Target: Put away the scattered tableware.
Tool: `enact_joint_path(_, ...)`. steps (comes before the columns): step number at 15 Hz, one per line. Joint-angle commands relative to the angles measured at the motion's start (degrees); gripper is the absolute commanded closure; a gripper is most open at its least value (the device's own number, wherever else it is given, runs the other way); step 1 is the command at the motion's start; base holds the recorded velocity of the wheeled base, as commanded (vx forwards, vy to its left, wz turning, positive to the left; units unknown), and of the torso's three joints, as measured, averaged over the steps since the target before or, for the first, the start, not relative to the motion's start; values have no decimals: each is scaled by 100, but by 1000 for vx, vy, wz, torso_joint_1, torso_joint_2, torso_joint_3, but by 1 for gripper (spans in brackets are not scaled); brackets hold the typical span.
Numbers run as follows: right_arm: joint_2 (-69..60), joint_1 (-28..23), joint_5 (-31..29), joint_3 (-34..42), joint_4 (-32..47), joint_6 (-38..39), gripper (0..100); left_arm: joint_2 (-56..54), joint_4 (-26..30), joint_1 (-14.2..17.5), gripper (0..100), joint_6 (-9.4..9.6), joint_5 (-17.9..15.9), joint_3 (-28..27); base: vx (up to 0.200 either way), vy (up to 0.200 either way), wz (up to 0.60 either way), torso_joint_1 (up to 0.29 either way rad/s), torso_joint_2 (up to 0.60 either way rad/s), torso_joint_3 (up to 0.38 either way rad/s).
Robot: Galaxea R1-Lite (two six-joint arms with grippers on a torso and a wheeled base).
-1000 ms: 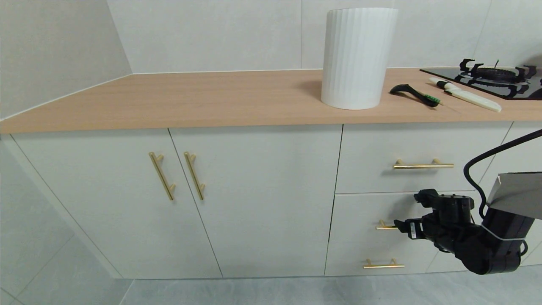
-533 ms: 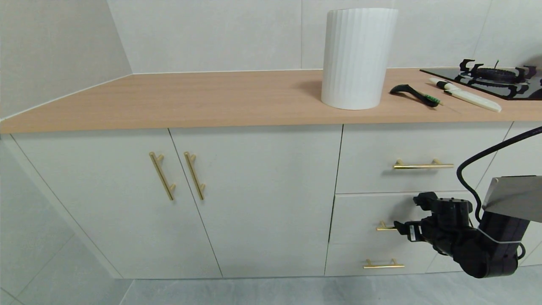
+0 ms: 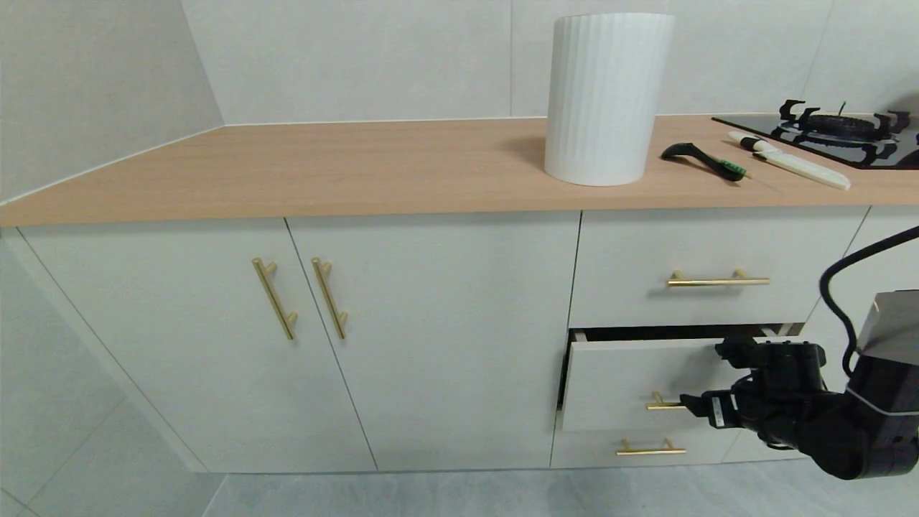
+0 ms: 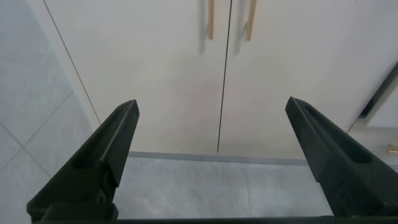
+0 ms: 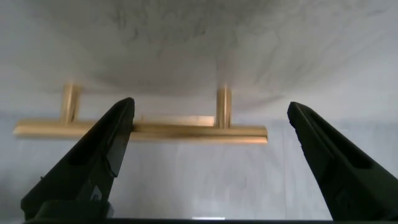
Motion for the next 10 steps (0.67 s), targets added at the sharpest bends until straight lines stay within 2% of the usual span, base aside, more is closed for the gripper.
enact_joint_path(1,-2205,-73,514,463,1733,7,0,5,-2,2,0,-1,4,0,0,0,0,0,0,0)
enact_joint_path(2,-2952,-64,646,392,2665,16,0,5,-2,2,0,-1,4,0,0,0,0,0,0,0)
enact_joint_path(3,-3093,-64,655,357,2867,16,0,5,-2,2,0,-1,4,0,0,0,0,0,0,0)
enact_joint_path(4,-3928,-12,690,6,3922,25,0,5,-2,2,0,-1,4,0,0,0,0,0,0,0)
enact_joint_path(5,-4420,138,681,-267,4546,60,0,5,-2,2,0,-1,4,0,0,0,0,0,0,0)
enact_joint_path(7,-4657,366,655,-460,4774,86,0,5,-2,2,0,-1,4,0,0,0,0,0,0,0)
enact_joint_path(10,-4218,454,611,-873,4774,192,0,5,-2,2,0,-1,4,0,0,0,0,0,0,0)
